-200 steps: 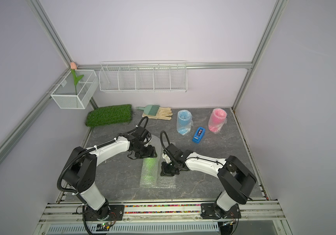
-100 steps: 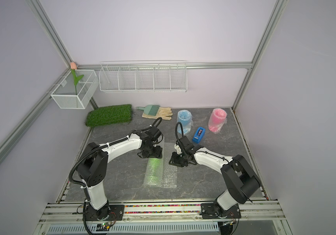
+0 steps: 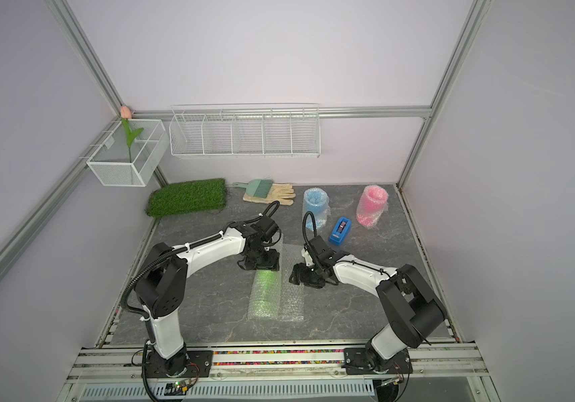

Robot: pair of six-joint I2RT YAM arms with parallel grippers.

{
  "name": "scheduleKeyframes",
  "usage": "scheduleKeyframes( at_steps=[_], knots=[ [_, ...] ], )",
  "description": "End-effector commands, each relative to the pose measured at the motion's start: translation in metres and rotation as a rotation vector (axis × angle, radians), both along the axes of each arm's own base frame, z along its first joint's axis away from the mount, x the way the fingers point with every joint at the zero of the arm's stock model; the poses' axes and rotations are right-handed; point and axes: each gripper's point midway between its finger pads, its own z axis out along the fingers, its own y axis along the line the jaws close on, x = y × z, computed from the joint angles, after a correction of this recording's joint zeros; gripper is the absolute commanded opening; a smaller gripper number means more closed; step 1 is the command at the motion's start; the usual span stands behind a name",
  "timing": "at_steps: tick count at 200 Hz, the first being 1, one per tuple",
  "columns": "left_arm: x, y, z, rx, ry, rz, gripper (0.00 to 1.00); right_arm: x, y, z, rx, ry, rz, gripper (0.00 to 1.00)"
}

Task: Wrap wine glasses in bubble wrap
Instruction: Wrap the wine glass in bubble wrap.

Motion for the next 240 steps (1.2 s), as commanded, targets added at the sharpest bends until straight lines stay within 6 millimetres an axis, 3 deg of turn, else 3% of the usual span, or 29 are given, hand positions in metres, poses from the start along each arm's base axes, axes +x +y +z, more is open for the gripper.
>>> scheduleKeyframes(
  at_steps=[1,23,57,87,112,174,213,240],
  knots=[
    [-0.010,0.013,-0.022,0.089,0.055,0.012,0.69,-0.006,-0.003,-0.008,0.003,0.013,0.024,0.74],
    [-0.010,0.013,-0.021,0.091,0.054,0.010,0.68,-0.013,0.009,-0.013,0.087,0.047,0.043,0.76],
    [-0.009,0.013,-0.022,0.090,0.048,0.014,0.68,-0.027,0.046,0.009,0.397,0.088,0.113,0.75],
    [-0.008,0.013,-0.022,0.092,0.050,0.014,0.68,-0.043,0.055,0.029,0.503,0.076,0.147,0.73],
    [-0.007,0.013,-0.023,0.093,0.052,0.015,0.67,-0.056,0.054,0.040,0.532,0.069,0.153,0.65],
    [-0.006,0.012,-0.022,0.094,0.048,0.019,0.67,-0.065,0.050,0.051,0.403,0.024,0.125,0.53],
    [-0.005,0.012,-0.020,0.092,0.044,0.019,0.66,-0.082,0.067,0.046,0.313,0.061,0.156,0.47],
    [-0.006,0.011,-0.020,0.088,0.042,0.020,0.66,-0.085,0.061,0.041,0.200,0.033,0.143,0.40]
  ],
)
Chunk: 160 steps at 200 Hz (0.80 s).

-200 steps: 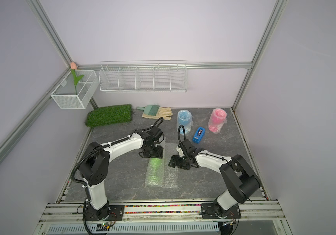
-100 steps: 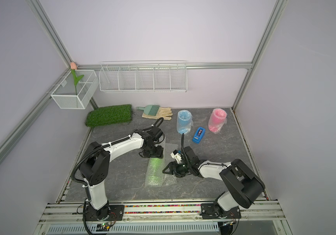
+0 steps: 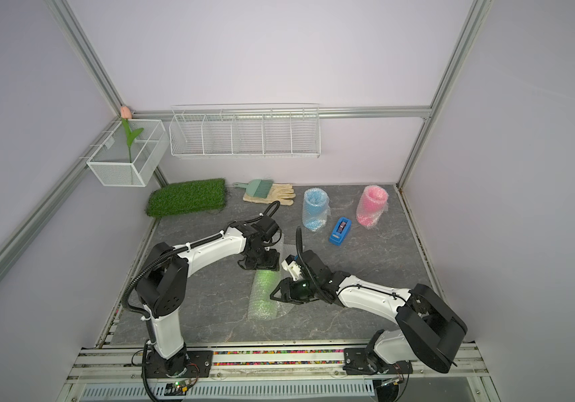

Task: Wrap wine glasses in bubble wrap
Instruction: Wrap the wine glass in bubble wrap, then adjust the bubble wrap at the center of the board.

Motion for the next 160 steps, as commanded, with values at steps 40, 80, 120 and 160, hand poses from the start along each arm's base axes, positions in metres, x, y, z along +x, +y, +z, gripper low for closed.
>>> scheduleKeyframes(
  at_steps=[40,80,120,160],
  knots=[
    [-0.005,0.011,-0.020,0.079,0.035,0.036,0.65,-0.008,0.000,-0.005,-0.152,-0.014,-0.016,0.45],
    [-0.004,0.009,-0.020,0.067,0.036,0.051,0.64,-0.006,0.023,0.005,-0.190,-0.080,0.008,0.70],
    [-0.005,0.008,-0.021,0.052,0.052,0.102,0.64,-0.004,0.034,0.000,-0.364,-0.173,0.035,0.68],
    [-0.006,0.005,-0.022,0.012,0.070,0.149,0.66,0.001,0.030,-0.008,-0.543,-0.275,0.057,0.55]
  ],
)
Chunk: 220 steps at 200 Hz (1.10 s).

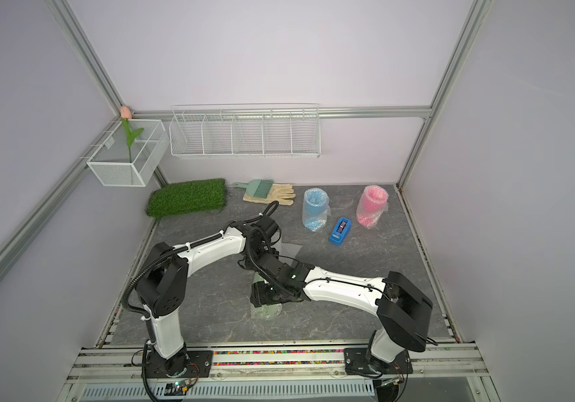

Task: Wrap wine glasses in bubble wrap
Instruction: Adjust the bubble wrap at the center of the board.

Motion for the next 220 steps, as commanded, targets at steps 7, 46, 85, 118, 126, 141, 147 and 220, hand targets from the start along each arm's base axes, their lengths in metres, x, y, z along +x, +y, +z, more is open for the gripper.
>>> scheduleKeyframes(
  at_steps=[7,46,85,118,126,141,147,220],
  knots=[
    [-0.008,0.004,-0.021,0.009,0.060,0.072,0.67,0.003,-0.020,-0.012,-0.197,-0.081,0.016,0.49],
    [-0.003,0.006,-0.010,-0.005,0.034,0.098,0.80,0.002,-0.028,-0.012,-0.251,-0.122,0.031,0.17],
    [0.009,0.025,0.021,-0.009,-0.037,0.134,0.95,-0.003,-0.044,-0.013,-0.283,-0.145,0.093,0.07],
    [0.017,0.048,0.045,-0.013,-0.077,0.161,0.99,-0.014,-0.060,-0.013,-0.317,-0.192,0.273,0.07],
    [0.019,0.054,0.048,-0.006,-0.083,0.165,1.00,-0.016,-0.065,-0.013,-0.331,-0.209,0.325,0.07],
    [0.021,0.067,0.047,0.013,-0.081,0.174,1.00,-0.017,-0.075,-0.011,-0.363,-0.249,0.412,0.07],
    [0.022,0.072,0.044,0.019,-0.073,0.179,1.00,-0.019,-0.078,-0.011,-0.366,-0.262,0.448,0.07],
    [0.011,0.099,0.001,0.080,0.029,0.170,0.95,-0.028,-0.095,-0.012,-0.381,-0.405,0.807,0.07]
  ],
)
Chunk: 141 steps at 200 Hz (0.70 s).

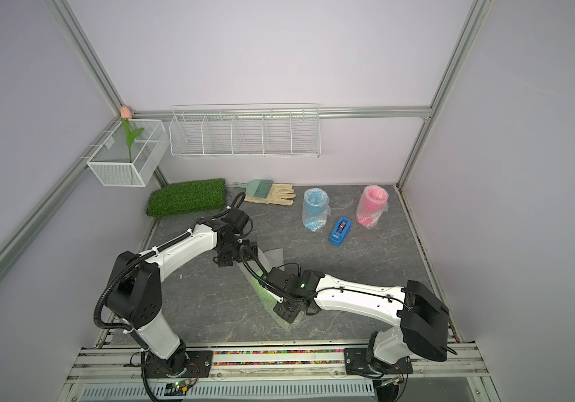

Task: Wrap wine glasses in bubble wrap
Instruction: Adjust the bubble wrap at the center of the board.

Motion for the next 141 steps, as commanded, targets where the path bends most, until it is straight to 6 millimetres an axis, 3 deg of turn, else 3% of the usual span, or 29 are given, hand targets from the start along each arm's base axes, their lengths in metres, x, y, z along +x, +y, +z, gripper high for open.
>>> scheduleKeyframes(
  at_steps=[1,19,41,84,96,99,113,141],
  knots=[
    [-0.011,0.013,-0.020,0.053,0.063,-0.016,0.94,-0.007,-0.013,-0.004,-0.056,-0.038,0.184,0.07],
    [-0.017,0.025,-0.026,0.064,0.080,0.001,0.92,-0.005,-0.018,-0.006,-0.074,-0.062,0.243,0.07],
    [-0.022,0.042,-0.016,0.076,0.055,0.009,0.91,0.000,-0.024,-0.005,-0.102,-0.101,0.324,0.07],
    [-0.010,0.060,0.041,0.110,-0.129,-0.089,0.90,0.006,-0.028,0.006,-0.077,-0.224,0.562,0.07],
    [-0.003,0.056,0.058,0.097,-0.186,-0.141,0.88,0.009,-0.026,0.013,-0.070,-0.273,0.615,0.07],
    [-0.001,0.054,0.063,0.087,-0.201,-0.157,0.88,0.007,-0.032,0.005,-0.089,-0.266,0.628,0.07],
    [0.008,0.041,0.079,0.040,-0.242,-0.220,0.88,0.010,-0.036,0.003,-0.110,-0.303,0.673,0.07],
    [0.020,0.011,0.086,-0.069,-0.191,-0.286,0.89,0.018,-0.039,-0.001,-0.158,-0.343,0.704,0.07]
  ],
)
